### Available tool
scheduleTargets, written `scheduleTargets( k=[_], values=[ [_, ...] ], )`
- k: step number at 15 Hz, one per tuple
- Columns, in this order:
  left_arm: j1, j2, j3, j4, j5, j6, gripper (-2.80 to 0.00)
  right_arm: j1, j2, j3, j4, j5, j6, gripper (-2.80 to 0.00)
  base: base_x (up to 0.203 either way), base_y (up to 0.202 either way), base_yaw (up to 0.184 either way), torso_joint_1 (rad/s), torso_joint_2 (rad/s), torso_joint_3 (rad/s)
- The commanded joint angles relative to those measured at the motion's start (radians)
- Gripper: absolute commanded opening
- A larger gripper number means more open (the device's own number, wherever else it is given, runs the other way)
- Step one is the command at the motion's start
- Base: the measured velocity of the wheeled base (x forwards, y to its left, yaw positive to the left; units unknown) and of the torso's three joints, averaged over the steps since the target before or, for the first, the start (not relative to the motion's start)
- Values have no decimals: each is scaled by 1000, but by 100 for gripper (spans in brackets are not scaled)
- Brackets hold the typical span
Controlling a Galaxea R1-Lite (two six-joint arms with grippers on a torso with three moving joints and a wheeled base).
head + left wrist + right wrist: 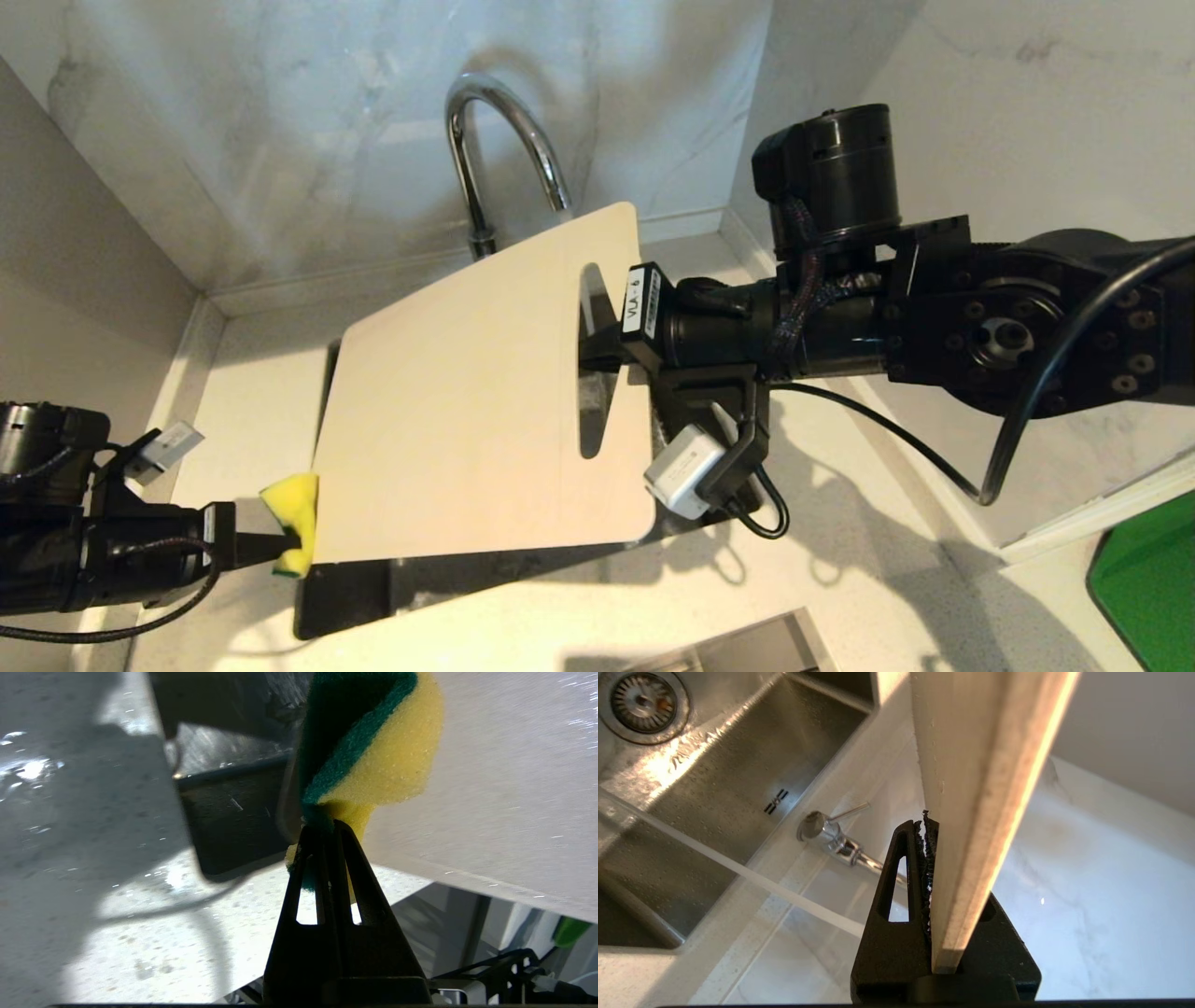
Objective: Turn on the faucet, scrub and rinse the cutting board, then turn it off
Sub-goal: Scrub the cutting board underwater
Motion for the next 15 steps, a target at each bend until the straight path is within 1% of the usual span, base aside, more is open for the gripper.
scheduleTargets(
  k=[1, 2, 3, 6, 8, 10, 12, 13, 14, 15],
  values=[
    [62, 25, 8, -2, -20, 17, -280, 0, -6, 38, -47, 2, 8, -280, 0, 0, 0, 0, 0, 0],
    [83, 27, 6, -2, -33, 27, -280, 0, -8, 51, -68, 3, 14, -280, 0, 0, 0, 0, 0, 0],
    [90, 26, 6, -1, -38, 32, -280, 0, -9, 53, -74, 3, 14, -280, 0, 0, 0, 0, 0, 0],
    [93, 3, -9, -1, -43, 30, -280, 0, -18, 54, -74, 3, 12, -280, 0, 0, 0, 0, 0, 0],
    [93, -27, -89, 9, -43, 10, -280, 0, -23, 57, -74, 3, 12, -280, 0, 0, 0, 0, 0, 0],
    [93, -76, -199, 75, -44, -36, -280, 0, -41, 63, -74, 3, 15, -280, 0, 0, 0, 0, 0, 0],
    [94, -113, -345, 195, -60, -76, -280, 0, -77, 78, -70, -3, 16, -280, 0, 0, 0, 0, 0, 0],
    [96, -129, -392, 243, -74, -93, -280, 0, -97, 91, -70, -9, 16, -280, 0, 0, 0, 0, 0, 0],
    [99, -162, -414, 277, -83, -105, -280, 1, -130, 103, -68, -18, 17, -280, 0, 0, 0, 0, 0, 0],
    [99, -185, -414, 288, -86, -106, -280, 2, -163, 119, -62, -27, 18, -280, 0, 0, 0, 0, 0, 0]
  ],
)
